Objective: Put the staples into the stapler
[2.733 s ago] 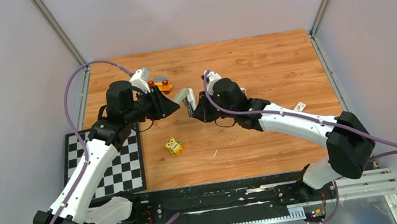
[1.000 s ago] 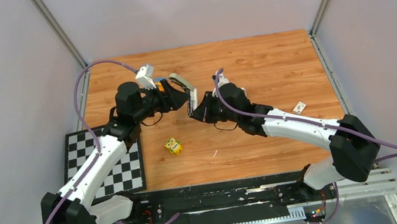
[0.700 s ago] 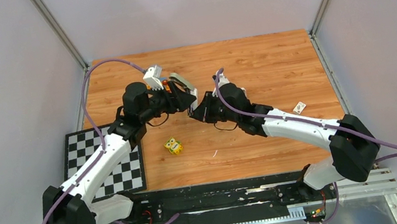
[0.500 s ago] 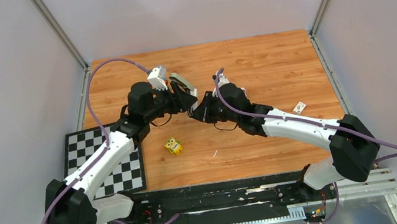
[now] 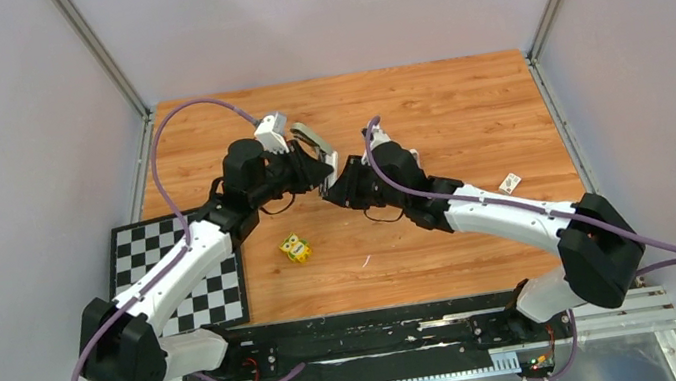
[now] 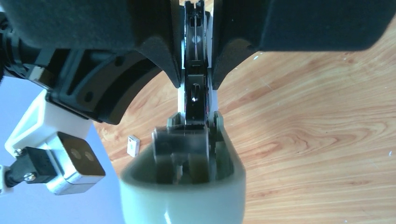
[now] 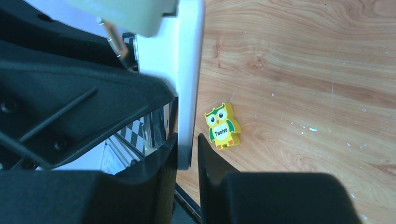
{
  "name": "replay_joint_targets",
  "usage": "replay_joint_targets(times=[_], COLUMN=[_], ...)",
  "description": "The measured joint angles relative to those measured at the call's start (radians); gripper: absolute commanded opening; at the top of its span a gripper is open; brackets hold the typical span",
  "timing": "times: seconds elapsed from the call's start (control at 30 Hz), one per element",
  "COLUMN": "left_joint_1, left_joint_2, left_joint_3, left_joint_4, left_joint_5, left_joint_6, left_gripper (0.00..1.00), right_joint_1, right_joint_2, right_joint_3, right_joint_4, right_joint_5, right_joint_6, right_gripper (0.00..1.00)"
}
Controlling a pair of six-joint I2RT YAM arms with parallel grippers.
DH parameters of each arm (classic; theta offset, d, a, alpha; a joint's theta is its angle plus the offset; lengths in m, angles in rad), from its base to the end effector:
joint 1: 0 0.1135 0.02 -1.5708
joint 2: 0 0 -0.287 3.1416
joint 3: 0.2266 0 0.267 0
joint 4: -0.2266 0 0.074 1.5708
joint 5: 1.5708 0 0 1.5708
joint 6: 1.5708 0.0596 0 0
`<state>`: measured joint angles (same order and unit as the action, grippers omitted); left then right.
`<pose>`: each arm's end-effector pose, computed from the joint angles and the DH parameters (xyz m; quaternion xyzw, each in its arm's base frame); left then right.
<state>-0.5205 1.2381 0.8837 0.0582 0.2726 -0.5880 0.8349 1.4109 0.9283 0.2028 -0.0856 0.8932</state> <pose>0.2668 -0.1715 0.3124 0.0539 0.7985 -0.4031 0.4438 0.2384 0.2709 0.2924 -0.0025 0.7985 0.4793 0.3643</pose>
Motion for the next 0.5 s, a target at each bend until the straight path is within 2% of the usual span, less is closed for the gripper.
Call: replay_joint_targets(times=[0.17,0.27,0.33,0.5], left_joint_1=[0.0,0.0,0.0,-0.006], left_joint_2=[0.031,0.061,0.089,0.177], left_joint_3=[0.002,0.01,0.018,0.032], left_joint_4=[0.005,0.007,0.008,0.012], left_joint_5=[-0.01,-0.016,-0.037,-0.137], left_joint_6=[0.002,0.001,0.009,0.03], left_gripper=[0.0,0.0,0.0,0.0], right_joint_1=[-0.006,-0.014,-0.015,-0.013], right_joint_2=[0.0,-0.016,-0.059,-0.214], right_joint_3=[-0.005,-0.03,-0.065,-0.153], right_joint_4=[-0.039,-0.064,-0.09,-0.14], right_joint_5=[0.023,0.056,0.061,0.11], right_joint_6=[-0.012,-0.019,-0.025,-0.041], right_gripper=[0.7,0.83,0.99,1.0])
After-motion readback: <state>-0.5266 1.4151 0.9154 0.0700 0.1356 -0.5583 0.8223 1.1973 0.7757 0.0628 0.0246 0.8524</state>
